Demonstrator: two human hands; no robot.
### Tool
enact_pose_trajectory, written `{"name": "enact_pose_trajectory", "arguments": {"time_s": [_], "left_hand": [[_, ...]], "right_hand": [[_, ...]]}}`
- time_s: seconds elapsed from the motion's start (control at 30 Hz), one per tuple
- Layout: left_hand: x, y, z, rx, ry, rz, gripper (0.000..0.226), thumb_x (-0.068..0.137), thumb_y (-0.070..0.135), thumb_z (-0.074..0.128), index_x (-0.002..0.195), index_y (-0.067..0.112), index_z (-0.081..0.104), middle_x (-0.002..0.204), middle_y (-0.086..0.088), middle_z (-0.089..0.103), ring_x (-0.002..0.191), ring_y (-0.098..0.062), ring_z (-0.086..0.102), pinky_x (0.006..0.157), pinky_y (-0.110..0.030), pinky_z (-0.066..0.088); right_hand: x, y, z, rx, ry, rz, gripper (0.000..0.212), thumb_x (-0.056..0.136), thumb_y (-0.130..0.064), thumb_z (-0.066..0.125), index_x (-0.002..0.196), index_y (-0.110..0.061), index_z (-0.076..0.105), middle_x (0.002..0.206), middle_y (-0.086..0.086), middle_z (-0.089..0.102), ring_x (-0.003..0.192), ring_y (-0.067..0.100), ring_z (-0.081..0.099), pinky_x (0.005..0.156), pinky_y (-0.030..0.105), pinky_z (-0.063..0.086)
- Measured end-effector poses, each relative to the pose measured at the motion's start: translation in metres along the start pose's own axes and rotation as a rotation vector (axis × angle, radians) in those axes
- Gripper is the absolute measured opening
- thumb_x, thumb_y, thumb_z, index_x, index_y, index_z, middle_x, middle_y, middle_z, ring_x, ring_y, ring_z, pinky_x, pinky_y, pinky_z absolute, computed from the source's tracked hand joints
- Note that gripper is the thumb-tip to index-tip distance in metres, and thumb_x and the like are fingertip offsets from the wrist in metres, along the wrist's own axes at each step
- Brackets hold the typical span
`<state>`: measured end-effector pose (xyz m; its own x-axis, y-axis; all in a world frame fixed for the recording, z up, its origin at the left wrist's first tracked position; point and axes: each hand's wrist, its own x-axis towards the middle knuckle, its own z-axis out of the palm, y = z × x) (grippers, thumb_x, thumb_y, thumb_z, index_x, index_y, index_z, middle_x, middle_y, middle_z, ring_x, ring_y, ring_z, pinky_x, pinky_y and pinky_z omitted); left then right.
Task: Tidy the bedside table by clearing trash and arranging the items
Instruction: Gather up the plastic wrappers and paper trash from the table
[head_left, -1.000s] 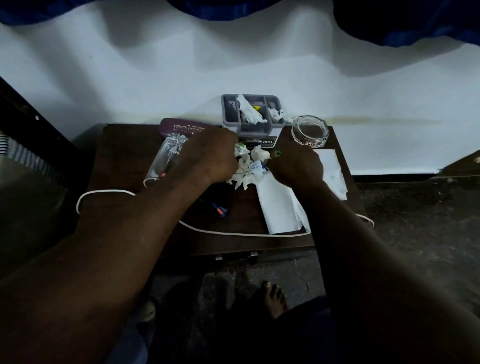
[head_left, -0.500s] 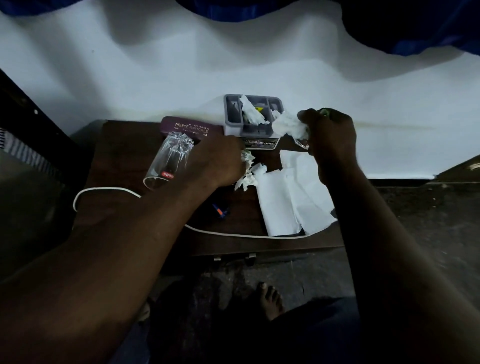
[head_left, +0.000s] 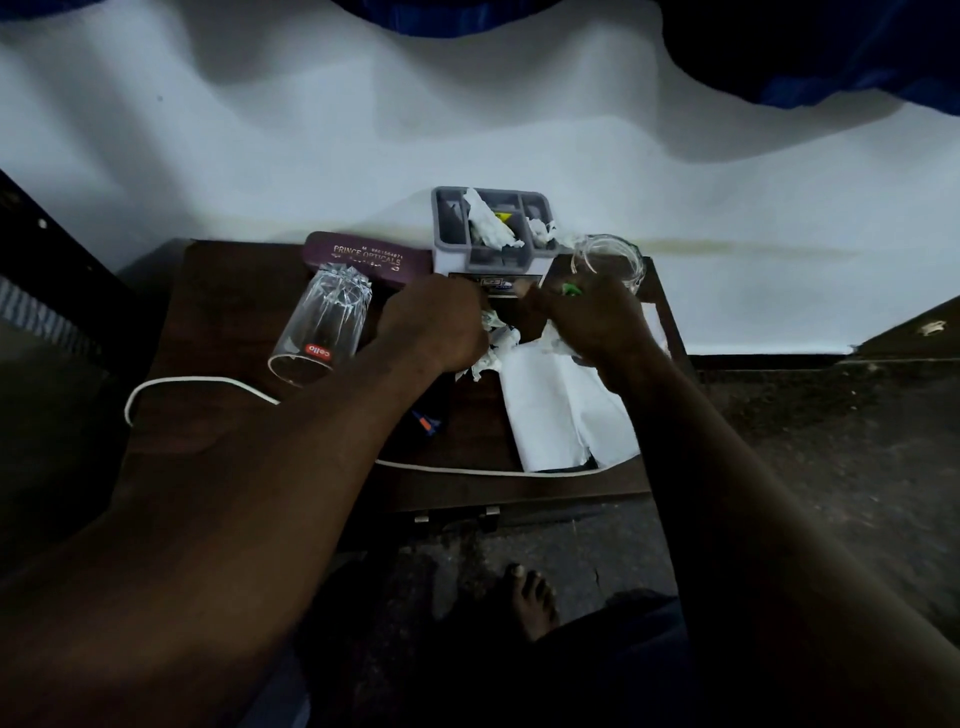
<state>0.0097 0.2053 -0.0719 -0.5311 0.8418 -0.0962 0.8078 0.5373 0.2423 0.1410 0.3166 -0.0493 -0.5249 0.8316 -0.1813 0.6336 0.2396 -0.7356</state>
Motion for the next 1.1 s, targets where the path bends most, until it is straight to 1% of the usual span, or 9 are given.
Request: {"name": "enact_pose_trajectory", "arguments": {"time_s": [0.13,0.27,0.37,0.5,0.6,0.8,0.9,0.97,1.1], "left_hand": [[0.003,-0.005,0.002,0.023,0.001,0.003,0.036,0.087,0.030,0.065,0.122,0.021,0.070,0.119,-0.015,0.071,0.112,-0.039,0.066,0.088,-0.047,0.056],[0.009,-0.009,-0.007,-0.053,0.029,0.019,0.036,0.086,0.032,0.061,0.119,0.022,0.069,0.120,-0.015,0.070,0.114,-0.039,0.065,0.090,-0.045,0.055],[0.012,-0.010,-0.017,-0.187,0.027,0.014,0.036,0.080,0.031,0.062,0.114,0.022,0.071,0.115,-0.014,0.073,0.107,-0.038,0.067,0.086,-0.041,0.056],[0.009,-0.016,-0.018,-0.223,0.021,0.046,0.031,0.081,0.030,0.065,0.110,0.021,0.071,0.111,-0.014,0.074,0.103,-0.037,0.068,0.084,-0.039,0.055],[0.008,-0.022,-0.016,-0.250,0.032,0.048,0.029,0.082,0.030,0.067,0.108,0.019,0.069,0.108,-0.013,0.073,0.101,-0.037,0.068,0.081,-0.037,0.054],[0.008,-0.030,-0.022,-0.349,0.101,0.034,0.052,0.078,0.046,0.082,0.121,0.021,0.065,0.119,-0.009,0.072,0.107,-0.031,0.066,0.087,-0.037,0.052],[0.012,-0.033,-0.029,-0.325,0.120,0.020,0.055,0.071,0.061,0.082,0.107,0.021,0.070,0.109,-0.008,0.073,0.102,-0.031,0.065,0.082,-0.037,0.051],[0.013,-0.034,-0.034,-0.354,0.132,0.016,0.054,0.068,0.067,0.081,0.092,0.020,0.070,0.092,-0.003,0.071,0.089,-0.028,0.064,0.074,-0.034,0.049],[0.011,-0.034,-0.042,-0.478,0.099,-0.032,0.040,0.067,0.053,0.089,0.071,0.024,0.062,0.072,0.010,0.061,0.066,-0.010,0.055,0.057,-0.025,0.036]], "right_hand": [[0.003,0.001,0.002,-0.176,-0.052,-0.020,0.022,0.072,-0.038,0.083,0.082,-0.019,0.079,0.080,0.001,0.077,0.080,0.021,0.072,0.076,0.042,0.060],[0.004,0.002,0.010,-0.274,-0.042,-0.064,0.029,0.074,-0.036,0.085,0.096,-0.019,0.077,0.103,0.007,0.076,0.101,0.029,0.071,0.089,0.047,0.058],[0.005,0.001,0.021,-0.397,-0.076,-0.115,0.035,0.075,-0.040,0.086,0.103,-0.021,0.076,0.115,0.006,0.072,0.110,0.029,0.067,0.091,0.037,0.055],[0.002,0.002,0.035,-0.466,-0.023,-0.136,0.045,0.079,-0.029,0.081,0.119,-0.013,0.068,0.121,0.014,0.070,0.111,0.037,0.068,0.087,0.039,0.055],[0.000,0.002,0.043,-0.573,-0.025,-0.135,0.032,0.085,-0.027,0.072,0.115,-0.018,0.073,0.123,0.015,0.067,0.111,0.039,0.067,0.086,0.039,0.056],[0.002,0.001,0.042,-0.559,-0.004,-0.126,0.033,0.087,-0.028,0.071,0.118,-0.015,0.071,0.131,0.018,0.065,0.115,0.041,0.066,0.089,0.042,0.056],[0.005,-0.004,0.035,-0.473,0.062,-0.165,0.039,0.086,-0.032,0.075,0.117,-0.009,0.069,0.124,0.019,0.067,0.113,0.041,0.065,0.088,0.040,0.053],[0.011,-0.009,0.027,-0.468,0.098,-0.213,0.030,0.088,-0.033,0.071,0.106,-0.010,0.073,0.114,0.016,0.072,0.108,0.037,0.067,0.083,0.035,0.049],[0.014,-0.017,0.016,-0.285,0.160,-0.160,0.039,0.090,-0.050,0.069,0.103,-0.013,0.073,0.107,0.012,0.075,0.104,0.031,0.067,0.075,0.025,0.032]]}}
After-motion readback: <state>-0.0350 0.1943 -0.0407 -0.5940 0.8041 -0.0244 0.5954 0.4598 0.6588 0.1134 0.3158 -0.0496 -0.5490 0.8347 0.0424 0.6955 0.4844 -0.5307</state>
